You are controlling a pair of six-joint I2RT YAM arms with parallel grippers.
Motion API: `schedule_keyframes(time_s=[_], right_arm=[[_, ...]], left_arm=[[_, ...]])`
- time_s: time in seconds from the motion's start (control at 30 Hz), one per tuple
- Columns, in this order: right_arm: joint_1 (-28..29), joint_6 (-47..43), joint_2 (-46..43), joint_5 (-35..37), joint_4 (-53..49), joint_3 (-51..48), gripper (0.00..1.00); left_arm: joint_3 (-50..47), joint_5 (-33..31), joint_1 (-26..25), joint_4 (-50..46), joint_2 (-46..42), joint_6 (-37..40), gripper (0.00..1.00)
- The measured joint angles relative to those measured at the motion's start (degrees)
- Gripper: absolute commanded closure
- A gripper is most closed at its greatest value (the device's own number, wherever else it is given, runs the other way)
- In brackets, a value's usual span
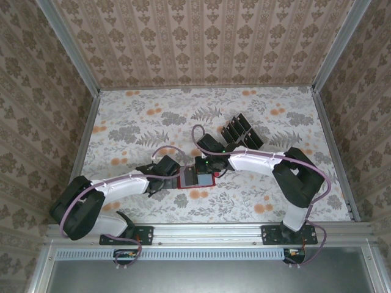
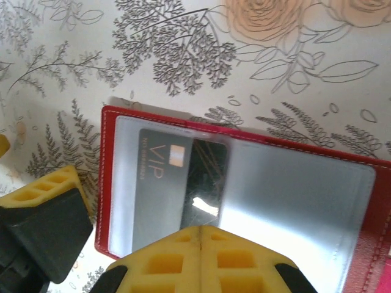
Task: Put the credit cards into the card holder
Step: Insert the credit card into the card slot.
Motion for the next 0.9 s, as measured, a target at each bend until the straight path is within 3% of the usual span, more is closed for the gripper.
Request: schedule_keyframes(time_s=[0.9], right_arm=[[0.1,1.6,5.2,-3.0,3.1,0.0,0.96]], left_arm=[[0.6,0.6,0.3,1.3,2.4,0.2,0.04]])
